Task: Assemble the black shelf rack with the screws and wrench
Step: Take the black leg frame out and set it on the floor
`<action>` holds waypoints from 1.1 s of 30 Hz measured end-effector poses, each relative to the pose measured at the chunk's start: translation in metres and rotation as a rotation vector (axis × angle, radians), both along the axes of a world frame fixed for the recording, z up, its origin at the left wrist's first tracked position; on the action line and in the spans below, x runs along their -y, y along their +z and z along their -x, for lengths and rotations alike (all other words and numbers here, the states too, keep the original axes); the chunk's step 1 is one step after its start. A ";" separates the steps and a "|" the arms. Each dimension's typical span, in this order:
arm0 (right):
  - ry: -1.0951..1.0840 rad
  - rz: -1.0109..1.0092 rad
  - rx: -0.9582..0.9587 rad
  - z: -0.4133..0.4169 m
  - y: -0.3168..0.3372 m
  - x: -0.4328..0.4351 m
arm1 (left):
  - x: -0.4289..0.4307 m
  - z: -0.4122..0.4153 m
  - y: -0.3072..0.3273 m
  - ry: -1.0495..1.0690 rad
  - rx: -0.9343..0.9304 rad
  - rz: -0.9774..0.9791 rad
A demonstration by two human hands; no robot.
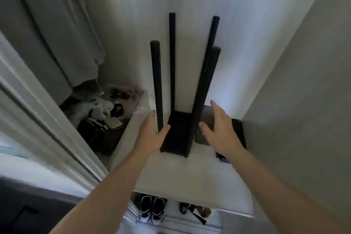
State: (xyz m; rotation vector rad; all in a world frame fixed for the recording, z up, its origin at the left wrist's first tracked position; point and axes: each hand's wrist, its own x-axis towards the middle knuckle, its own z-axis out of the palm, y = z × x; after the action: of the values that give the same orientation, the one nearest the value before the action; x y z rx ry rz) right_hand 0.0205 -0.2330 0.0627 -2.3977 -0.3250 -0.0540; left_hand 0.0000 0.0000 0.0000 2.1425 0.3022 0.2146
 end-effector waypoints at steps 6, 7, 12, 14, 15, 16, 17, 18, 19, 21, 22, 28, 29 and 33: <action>-0.051 -0.234 -0.224 -0.051 -0.013 -0.029 | -0.013 -0.058 -0.005 -0.007 -0.082 0.095; -0.067 -0.257 -0.238 -0.059 -0.017 -0.032 | -0.014 -0.065 -0.006 -0.003 -0.089 0.090; -0.134 -0.307 -0.208 -0.076 -0.018 -0.038 | -0.012 -0.083 -0.005 0.040 -0.116 0.056; -0.095 -0.274 -0.187 -0.078 -0.016 -0.038 | -0.010 -0.085 -0.004 0.037 -0.105 0.055; -0.074 -0.266 -0.186 -0.079 -0.015 -0.038 | -0.010 -0.084 -0.004 0.039 -0.096 0.056; -0.059 -0.262 -0.184 -0.078 -0.013 -0.038 | -0.010 -0.083 -0.004 0.043 -0.083 0.058; -0.043 -0.265 -0.179 -0.077 -0.013 -0.038 | -0.009 -0.080 -0.004 0.045 -0.068 0.059; -0.030 -0.267 -0.173 -0.075 -0.012 -0.037 | -0.009 -0.078 -0.003 0.043 -0.055 0.057; -0.019 -0.277 -0.171 -0.073 -0.010 -0.036 | -0.009 -0.074 -0.002 0.041 -0.040 0.053; 0.003 -0.306 -0.172 -0.066 -0.005 -0.035 | -0.009 -0.066 0.002 0.039 -0.010 0.039; 0.015 -0.324 -0.181 -0.062 -0.002 -0.033 | -0.010 -0.061 0.005 0.040 0.004 0.026; 0.075 -0.464 -0.223 -0.018 0.018 -0.016 | -0.003 -0.011 0.025 0.046 0.075 -0.051; 0.089 -0.484 -0.223 -0.009 0.022 -0.012 | 0.001 0.001 0.029 0.048 0.082 -0.061; 0.140 -0.541 -0.224 0.036 0.034 0.009 | 0.020 0.058 0.047 0.065 0.065 -0.076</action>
State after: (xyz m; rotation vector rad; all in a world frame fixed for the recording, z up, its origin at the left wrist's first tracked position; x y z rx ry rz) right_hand -0.0155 -0.2422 0.0969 -1.8195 -0.3232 0.1702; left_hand -0.0576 -0.0195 0.0470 2.1978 0.3303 0.3376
